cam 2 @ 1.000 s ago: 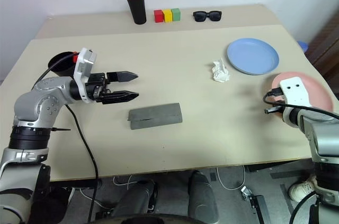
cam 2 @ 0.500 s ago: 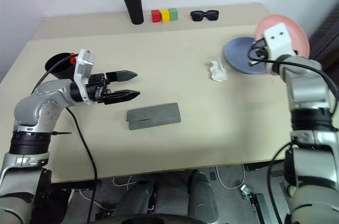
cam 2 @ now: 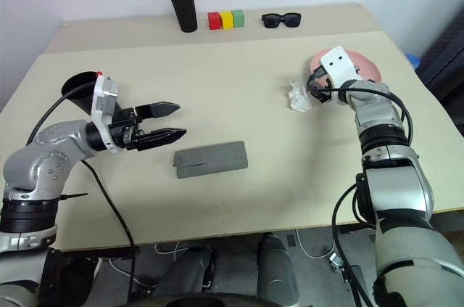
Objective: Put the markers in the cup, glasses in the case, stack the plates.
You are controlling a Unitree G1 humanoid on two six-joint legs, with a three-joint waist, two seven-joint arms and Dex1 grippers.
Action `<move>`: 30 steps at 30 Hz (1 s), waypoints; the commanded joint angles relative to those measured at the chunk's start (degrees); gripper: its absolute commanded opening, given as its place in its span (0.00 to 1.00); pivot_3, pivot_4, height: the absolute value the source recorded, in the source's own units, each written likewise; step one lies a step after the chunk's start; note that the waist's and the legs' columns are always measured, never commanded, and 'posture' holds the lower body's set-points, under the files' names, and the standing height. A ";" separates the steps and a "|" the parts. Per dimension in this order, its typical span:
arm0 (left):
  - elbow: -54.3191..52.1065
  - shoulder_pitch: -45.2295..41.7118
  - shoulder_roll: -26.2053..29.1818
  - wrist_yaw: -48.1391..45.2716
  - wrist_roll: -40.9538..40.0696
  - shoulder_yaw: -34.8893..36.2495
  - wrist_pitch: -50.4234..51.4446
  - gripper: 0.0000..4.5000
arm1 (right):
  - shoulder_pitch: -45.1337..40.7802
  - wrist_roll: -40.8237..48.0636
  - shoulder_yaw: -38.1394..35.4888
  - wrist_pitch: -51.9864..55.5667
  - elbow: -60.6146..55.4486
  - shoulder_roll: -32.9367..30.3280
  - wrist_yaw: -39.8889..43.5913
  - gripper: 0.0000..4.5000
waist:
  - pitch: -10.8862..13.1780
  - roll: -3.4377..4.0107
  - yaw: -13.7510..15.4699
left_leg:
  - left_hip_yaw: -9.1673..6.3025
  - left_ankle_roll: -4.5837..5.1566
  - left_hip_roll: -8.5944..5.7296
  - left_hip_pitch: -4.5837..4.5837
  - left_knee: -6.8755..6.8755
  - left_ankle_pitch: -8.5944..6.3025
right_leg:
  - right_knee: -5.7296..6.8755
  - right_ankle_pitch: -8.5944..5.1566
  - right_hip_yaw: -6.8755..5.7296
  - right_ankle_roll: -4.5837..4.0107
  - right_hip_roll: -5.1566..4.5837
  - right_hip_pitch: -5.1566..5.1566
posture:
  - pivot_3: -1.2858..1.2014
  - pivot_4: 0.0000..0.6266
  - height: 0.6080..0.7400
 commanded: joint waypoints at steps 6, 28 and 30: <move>0.90 -2.31 0.17 -0.78 -1.02 1.11 -1.98 1.00 | 9.90 10.29 -4.74 15.43 -26.30 1.71 6.77 0.99 | -0.04 -0.03 0.20 | -0.02 0.00 0.02 0.01 0.00 0.00 | 0.01 0.00 0.00 0.00 0.01 0.00 | 0.52 0.24 1.00; -2.17 -0.16 1.25 1.62 -2.53 2.40 -1.08 1.00 | 8.19 4.21 -1.14 8.33 -13.55 6.04 2.78 0.01 | 0.01 0.05 0.10 | 0.05 -0.01 0.00 0.00 0.05 0.01 | 0.02 0.04 0.05 -0.02 0.02 -0.02 | 0.52 0.24 1.00; -2.38 0.32 1.23 1.88 -2.73 2.51 -1.20 1.00 | 5.77 6.05 -3.78 7.72 -12.88 5.31 1.95 0.01 | 0.01 0.05 0.08 | 0.05 -0.01 0.00 0.00 0.04 0.01 | 0.02 0.04 0.05 -0.02 0.02 -0.02 | 0.52 0.24 1.00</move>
